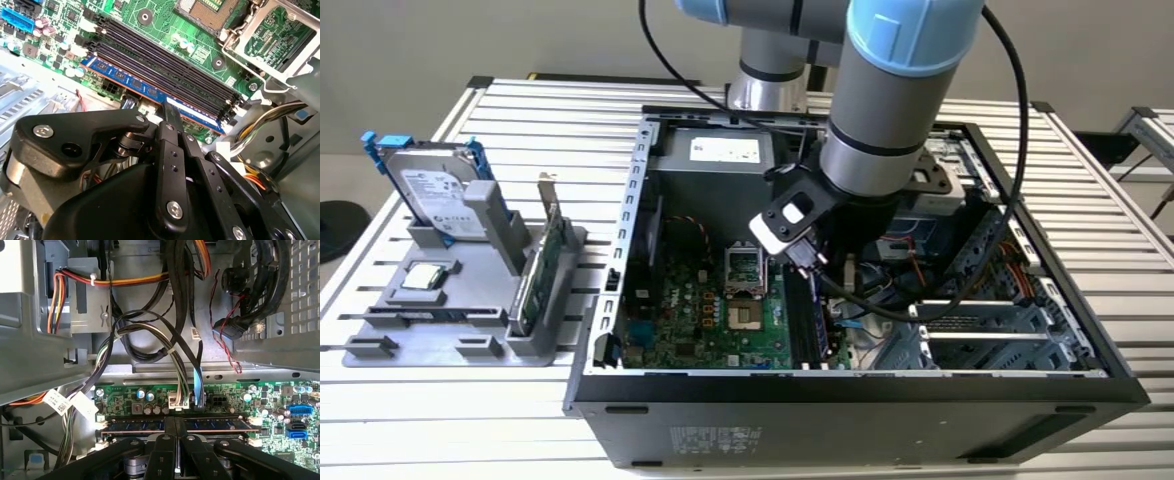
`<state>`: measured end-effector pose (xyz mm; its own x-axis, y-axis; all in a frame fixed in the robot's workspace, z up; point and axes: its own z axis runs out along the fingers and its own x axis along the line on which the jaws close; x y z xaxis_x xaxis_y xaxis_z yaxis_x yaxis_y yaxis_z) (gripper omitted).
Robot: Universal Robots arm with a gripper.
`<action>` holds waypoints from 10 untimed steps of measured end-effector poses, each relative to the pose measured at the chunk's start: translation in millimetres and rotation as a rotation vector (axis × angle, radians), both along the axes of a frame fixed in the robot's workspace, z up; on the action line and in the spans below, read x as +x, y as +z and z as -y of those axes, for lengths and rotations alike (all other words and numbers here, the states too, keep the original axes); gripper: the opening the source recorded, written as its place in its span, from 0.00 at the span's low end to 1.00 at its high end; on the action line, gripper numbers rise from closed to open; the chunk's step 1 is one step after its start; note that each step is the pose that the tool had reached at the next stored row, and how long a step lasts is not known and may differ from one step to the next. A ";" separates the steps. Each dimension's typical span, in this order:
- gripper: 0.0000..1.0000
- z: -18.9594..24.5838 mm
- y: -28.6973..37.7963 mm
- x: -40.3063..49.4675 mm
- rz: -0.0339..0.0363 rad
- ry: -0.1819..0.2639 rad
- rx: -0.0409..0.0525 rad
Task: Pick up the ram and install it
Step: 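Press down the ram until it locks into place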
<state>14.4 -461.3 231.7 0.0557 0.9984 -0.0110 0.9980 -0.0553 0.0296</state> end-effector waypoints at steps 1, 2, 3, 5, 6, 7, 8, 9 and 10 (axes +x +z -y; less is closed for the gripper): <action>0.00 -0.1 -0.8 0.0 0.0000 0.000 -0.0001; 0.00 -0.3 -1.9 -0.1 0.0000 0.000 -0.0001; 0.00 -0.4 -2.9 -0.1 0.0000 0.000 -0.0002; 0.00 -0.4 -4.4 -0.1 0.0000 0.000 -0.0001; 0.00 -0.4 -5.0 -0.1 0.0000 0.000 -0.0001; 0.00 -0.4 -5.6 -0.1 -0.0001 0.000 -0.0004; 0.00 -0.4 -6.1 -0.2 -0.0002 0.000 -0.0007; 0.00 -0.4 -6.7 -0.1 -0.0001 0.000 -0.0003; 0.00 -0.4 -7.3 -0.1 0.0000 0.000 -0.0001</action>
<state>14.3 -460.9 224.4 0.0558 0.9984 -0.0111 0.9980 -0.0554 0.0295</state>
